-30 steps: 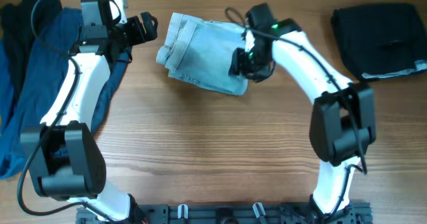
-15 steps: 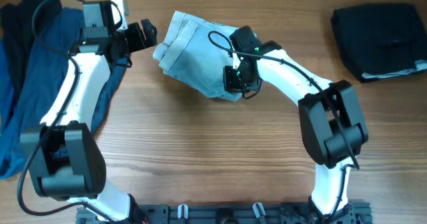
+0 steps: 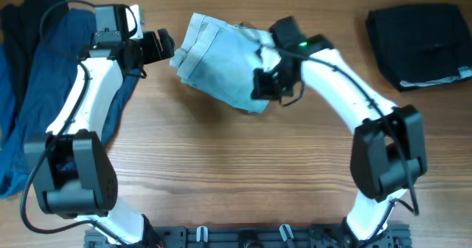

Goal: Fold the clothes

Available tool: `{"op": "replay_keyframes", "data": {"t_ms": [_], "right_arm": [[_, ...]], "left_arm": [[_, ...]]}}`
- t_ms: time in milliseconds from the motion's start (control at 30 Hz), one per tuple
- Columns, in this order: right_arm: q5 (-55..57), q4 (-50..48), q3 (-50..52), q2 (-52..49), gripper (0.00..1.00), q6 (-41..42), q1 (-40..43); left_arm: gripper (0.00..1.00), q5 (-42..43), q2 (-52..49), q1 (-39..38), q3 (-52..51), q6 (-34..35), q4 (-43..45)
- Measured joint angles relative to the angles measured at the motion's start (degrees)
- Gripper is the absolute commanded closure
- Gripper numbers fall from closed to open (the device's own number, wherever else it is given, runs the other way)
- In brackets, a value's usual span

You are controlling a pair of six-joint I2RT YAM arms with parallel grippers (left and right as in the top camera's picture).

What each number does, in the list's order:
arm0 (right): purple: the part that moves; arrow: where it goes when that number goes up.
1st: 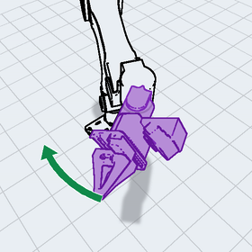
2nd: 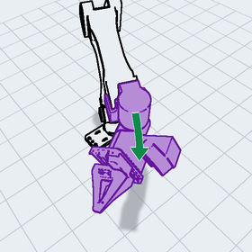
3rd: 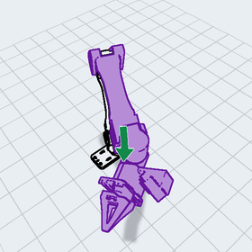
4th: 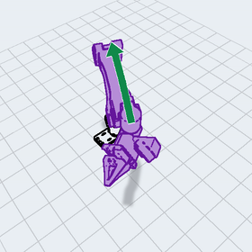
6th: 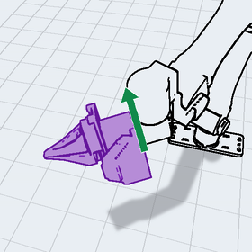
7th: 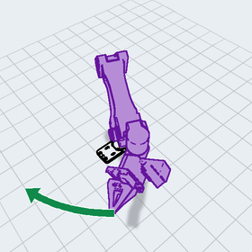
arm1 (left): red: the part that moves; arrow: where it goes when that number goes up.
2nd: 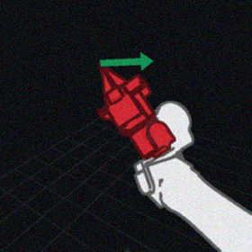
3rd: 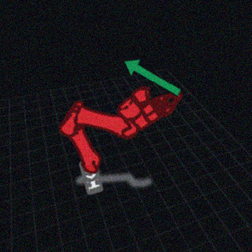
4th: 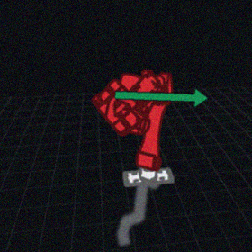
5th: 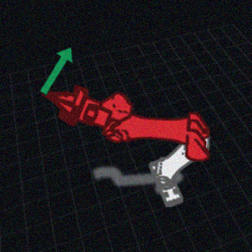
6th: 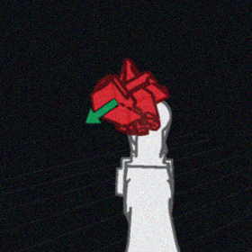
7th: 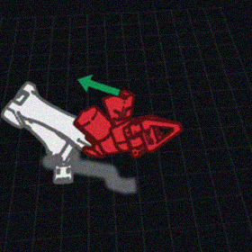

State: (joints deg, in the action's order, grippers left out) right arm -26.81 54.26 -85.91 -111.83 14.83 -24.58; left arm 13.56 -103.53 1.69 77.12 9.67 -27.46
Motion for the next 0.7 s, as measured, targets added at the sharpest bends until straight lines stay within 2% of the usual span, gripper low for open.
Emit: {"op": "replay_keyframes", "data": {"t_ms": [133,467,600,700], "right_arm": [[0.3,0.8,0.8,0.0,0.96,-2.4,-4.4],[8.8,-12.5,9.2,-5.3,0.96,1.2,-4.6],[13.0,-15.5,9.4,-5.7,0.96,4.0,-2.7],[16.5,-17.3,9.2,-5.6,0.95,5.0,2.4]], "left_arm": [[0.0,-0.3,0.0,1.7,0.0,-0.5,-0.1],[0.0,-0.4,0.0,3.0,0.0,-0.6,-0.2],[0.0,-0.4,0.0,3.0,0.0,-0.6,-1.1],[0.0,-0.4,0.0,3.0,0.0,-0.6,-1.9]]}}
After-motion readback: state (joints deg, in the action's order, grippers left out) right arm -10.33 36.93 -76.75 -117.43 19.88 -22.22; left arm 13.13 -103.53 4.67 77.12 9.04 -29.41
